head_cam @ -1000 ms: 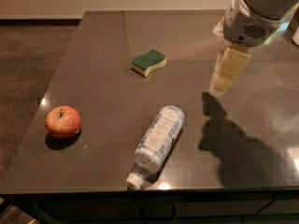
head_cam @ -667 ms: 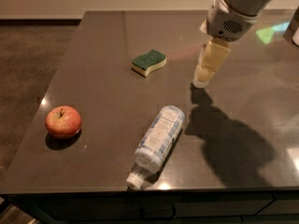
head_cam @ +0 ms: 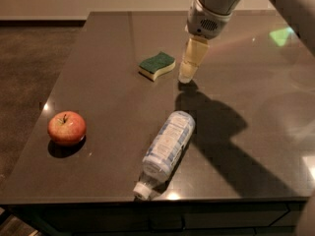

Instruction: Pick sponge

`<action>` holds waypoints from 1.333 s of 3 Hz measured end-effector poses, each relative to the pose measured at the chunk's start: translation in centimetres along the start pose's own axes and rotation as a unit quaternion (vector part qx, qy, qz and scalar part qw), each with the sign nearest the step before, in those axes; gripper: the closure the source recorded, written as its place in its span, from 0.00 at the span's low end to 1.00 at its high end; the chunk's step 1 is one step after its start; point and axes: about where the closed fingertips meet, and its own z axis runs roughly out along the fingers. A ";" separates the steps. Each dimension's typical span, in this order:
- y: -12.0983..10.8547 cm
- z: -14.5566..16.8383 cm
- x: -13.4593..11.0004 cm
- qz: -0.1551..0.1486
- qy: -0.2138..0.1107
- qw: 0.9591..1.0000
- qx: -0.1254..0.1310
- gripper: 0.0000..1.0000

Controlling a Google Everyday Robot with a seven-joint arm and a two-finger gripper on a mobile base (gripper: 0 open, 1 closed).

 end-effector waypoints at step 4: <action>-4.7 8.1 -5.9 -0.039 0.022 0.998 -0.047 0.00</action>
Offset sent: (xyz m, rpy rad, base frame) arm 0.0578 0.0697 -0.0361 -0.0577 0.0744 0.1170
